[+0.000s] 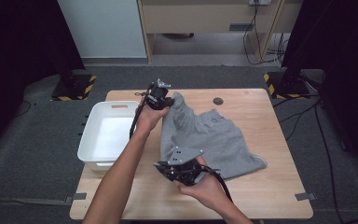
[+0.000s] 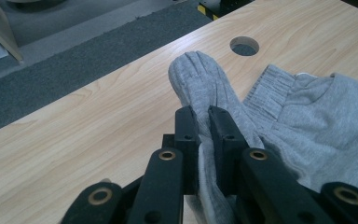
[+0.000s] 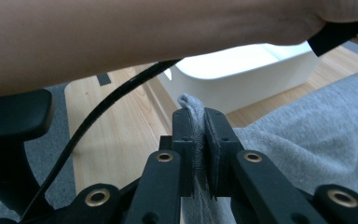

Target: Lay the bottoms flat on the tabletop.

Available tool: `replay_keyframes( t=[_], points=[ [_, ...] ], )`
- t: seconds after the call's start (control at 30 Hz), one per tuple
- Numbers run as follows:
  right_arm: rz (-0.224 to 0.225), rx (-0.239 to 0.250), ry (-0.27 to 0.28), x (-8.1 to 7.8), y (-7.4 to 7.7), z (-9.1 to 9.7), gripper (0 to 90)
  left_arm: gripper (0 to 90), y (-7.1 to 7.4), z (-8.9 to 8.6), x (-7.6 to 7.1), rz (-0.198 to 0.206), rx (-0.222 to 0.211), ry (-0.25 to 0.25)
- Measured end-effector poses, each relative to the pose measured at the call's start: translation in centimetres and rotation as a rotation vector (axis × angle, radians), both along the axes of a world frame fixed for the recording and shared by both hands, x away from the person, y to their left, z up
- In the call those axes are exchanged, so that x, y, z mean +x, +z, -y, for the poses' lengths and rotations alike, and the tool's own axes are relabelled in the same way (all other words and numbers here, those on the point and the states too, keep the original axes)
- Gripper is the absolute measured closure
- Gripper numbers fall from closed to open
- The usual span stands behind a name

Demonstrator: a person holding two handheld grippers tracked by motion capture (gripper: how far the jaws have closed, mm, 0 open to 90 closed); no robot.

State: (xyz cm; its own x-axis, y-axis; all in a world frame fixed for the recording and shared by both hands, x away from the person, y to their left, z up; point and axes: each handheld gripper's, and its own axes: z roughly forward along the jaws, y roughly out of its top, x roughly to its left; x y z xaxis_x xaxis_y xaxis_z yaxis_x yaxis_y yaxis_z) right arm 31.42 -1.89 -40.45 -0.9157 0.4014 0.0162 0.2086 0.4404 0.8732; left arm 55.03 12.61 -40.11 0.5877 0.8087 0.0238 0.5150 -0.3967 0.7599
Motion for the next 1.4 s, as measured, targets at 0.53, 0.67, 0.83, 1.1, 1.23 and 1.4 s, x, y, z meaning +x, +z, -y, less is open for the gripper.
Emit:
replay_keyframes(
  t=[0.53, 0.67, 0.83, 1.1, 1.23, 1.4],
  points=[
    [0.012, 0.035, 0.025, -0.2, 1.4, -1.5, 84.1, 83.0, 1.1, -1.7, -0.1, 0.004, 0.024, 0.015],
    [0.015, 0.045, 0.028, -0.2, 1.8, -1.9, 84.1, 82.9, 1.4, -2.2, -0.2, 0.005, 0.02, 0.02],
    [0.021, 0.048, 0.033, -0.2, 2.4, -2.3, 84.1, 82.9, 1.6, -2.8, -0.3, 0.004, 0.023, 0.023],
    [0.021, 0.053, 0.046, -0.2, 2.7, -3.3, 84.1, 82.9, 2.0, -3.5, -0.5, 0.005, 0.034, 0.023],
    [0.019, 0.057, 0.055, -0.1, 3.0, -3.9, 84.1, 82.9, 2.3, -4.2, -0.7, 0.007, 0.041, 0.03],
    [0.022, 0.06, 0.064, -0.1, 3.3, -4.4, 84.1, 82.8, 2.6, -5.3, -0.9, 0.006, 0.039, 0.049]
  ],
)
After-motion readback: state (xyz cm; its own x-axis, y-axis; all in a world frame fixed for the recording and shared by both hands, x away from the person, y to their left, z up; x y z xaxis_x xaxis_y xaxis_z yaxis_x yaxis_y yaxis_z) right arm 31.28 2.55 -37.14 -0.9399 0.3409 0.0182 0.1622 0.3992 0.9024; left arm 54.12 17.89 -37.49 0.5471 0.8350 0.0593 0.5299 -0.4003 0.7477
